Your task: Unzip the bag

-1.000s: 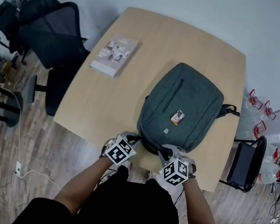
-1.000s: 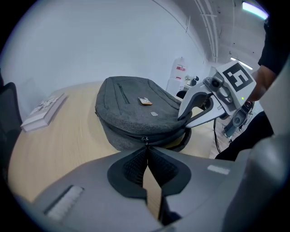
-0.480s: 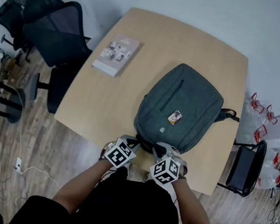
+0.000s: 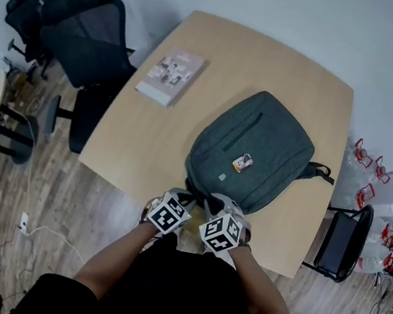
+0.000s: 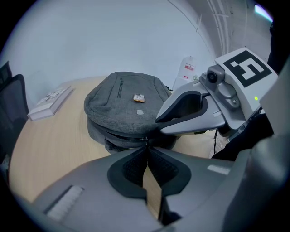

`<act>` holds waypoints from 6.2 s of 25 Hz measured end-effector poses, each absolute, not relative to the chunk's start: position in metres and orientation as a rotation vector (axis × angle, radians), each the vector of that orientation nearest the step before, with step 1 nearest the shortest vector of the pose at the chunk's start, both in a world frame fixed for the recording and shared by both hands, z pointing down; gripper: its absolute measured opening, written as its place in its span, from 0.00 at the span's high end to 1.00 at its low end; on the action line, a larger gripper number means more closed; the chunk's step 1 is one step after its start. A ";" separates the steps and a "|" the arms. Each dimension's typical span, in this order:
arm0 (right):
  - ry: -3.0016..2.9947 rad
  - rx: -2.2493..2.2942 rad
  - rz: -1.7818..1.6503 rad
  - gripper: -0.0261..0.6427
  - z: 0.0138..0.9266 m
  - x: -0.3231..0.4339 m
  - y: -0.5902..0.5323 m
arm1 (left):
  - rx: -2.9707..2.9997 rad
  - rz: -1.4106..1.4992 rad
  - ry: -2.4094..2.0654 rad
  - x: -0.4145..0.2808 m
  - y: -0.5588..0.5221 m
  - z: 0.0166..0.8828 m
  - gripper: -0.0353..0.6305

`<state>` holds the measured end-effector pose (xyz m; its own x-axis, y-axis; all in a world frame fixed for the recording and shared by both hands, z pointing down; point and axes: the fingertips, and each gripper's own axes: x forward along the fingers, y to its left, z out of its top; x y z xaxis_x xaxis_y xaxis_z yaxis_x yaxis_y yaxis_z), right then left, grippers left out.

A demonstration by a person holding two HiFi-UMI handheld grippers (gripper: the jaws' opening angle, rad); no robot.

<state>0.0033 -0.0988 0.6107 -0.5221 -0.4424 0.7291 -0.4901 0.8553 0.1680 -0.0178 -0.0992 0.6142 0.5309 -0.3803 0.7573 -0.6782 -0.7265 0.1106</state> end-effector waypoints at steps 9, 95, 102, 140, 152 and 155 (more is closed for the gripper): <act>-2.208 0.301 -0.235 0.63 0.601 0.060 -0.066 | 2.353 1.028 -0.860 -0.021 -0.095 0.625 0.91; -2.145 0.426 -0.237 0.76 0.637 0.089 -0.092 | 2.185 0.838 -1.212 0.037 -0.035 0.634 0.90; -2.176 0.416 -0.250 0.76 0.637 0.087 -0.091 | 2.209 0.805 -1.198 0.069 -0.046 0.635 0.90; -2.698 0.873 0.038 0.96 0.468 0.101 -0.088 | 2.316 0.324 -1.794 -0.026 -0.062 0.483 0.92; -2.716 0.896 -0.026 0.96 0.461 0.090 -0.082 | 2.266 0.334 -1.808 -0.026 -0.047 0.495 0.92; -2.758 0.905 -0.024 0.96 0.456 0.090 -0.080 | 2.283 0.327 -1.831 -0.025 -0.047 0.494 0.92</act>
<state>0.0900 -0.0802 0.4560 -0.7801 -0.5858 0.2198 -0.5819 0.8084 0.0892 -0.0248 -0.0470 0.4935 0.2098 -0.9331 0.2921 -0.9765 -0.2150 0.0146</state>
